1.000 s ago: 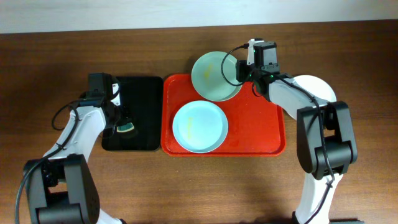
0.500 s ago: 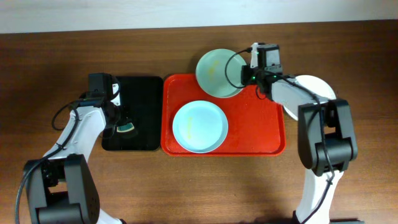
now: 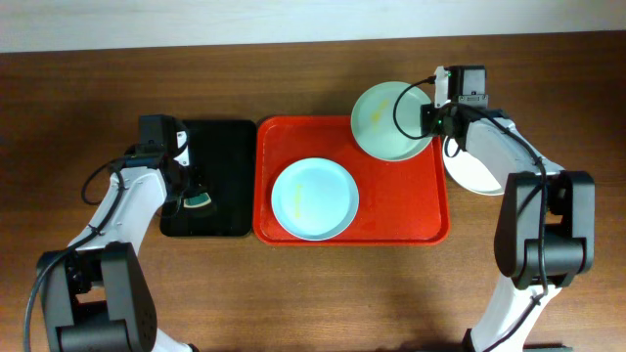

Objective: Clean dirty plates on tray and stack at the side

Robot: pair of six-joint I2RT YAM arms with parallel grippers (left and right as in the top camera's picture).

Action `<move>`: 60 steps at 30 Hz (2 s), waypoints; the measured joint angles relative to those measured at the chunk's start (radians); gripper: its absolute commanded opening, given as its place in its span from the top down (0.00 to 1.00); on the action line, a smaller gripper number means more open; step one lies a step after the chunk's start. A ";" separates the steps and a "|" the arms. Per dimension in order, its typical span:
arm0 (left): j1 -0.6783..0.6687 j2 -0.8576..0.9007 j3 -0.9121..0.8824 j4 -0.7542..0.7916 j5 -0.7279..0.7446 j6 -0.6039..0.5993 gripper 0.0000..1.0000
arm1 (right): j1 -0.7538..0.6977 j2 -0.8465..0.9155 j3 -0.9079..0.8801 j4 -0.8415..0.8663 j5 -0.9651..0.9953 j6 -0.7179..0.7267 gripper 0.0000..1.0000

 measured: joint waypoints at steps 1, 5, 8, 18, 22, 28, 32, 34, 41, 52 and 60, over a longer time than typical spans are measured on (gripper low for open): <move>0.000 0.000 0.000 0.000 0.000 0.000 0.95 | 0.000 0.000 0.000 -0.002 0.008 -0.006 0.96; 0.000 0.000 0.000 0.000 0.000 0.000 0.95 | 0.000 0.000 0.000 -0.014 0.036 -0.023 0.55; 0.000 0.000 0.000 0.000 0.000 0.000 0.96 | -0.001 0.000 0.000 -0.016 0.045 -0.034 0.52; 0.000 0.000 0.000 0.005 0.000 0.000 0.96 | 0.032 -0.277 0.041 -0.470 -0.027 0.007 0.52; 0.000 0.000 0.000 0.004 0.000 0.000 0.96 | 0.082 -0.389 0.060 -0.708 -0.256 0.039 0.64; 0.000 0.000 0.000 0.004 0.000 0.003 1.00 | 0.167 -0.383 0.035 -0.837 -0.430 0.061 0.69; 0.000 0.000 0.000 0.013 0.004 0.016 1.00 | 0.233 -0.379 -0.021 -0.808 -0.446 0.104 0.69; 0.000 0.000 0.000 0.020 0.025 0.029 1.00 | 0.262 -0.375 -0.055 -0.776 -0.407 0.171 0.68; 0.000 0.000 0.000 0.021 0.105 0.041 1.00 | 0.310 -0.373 -0.122 -0.687 -0.291 0.319 0.66; -0.090 0.000 0.000 0.021 0.096 0.073 1.00 | 0.369 -0.373 -0.135 -0.649 -0.198 0.412 0.59; -0.093 0.063 0.000 0.024 0.077 0.075 1.00 | 0.377 -0.315 -0.135 -0.628 -0.160 0.465 0.60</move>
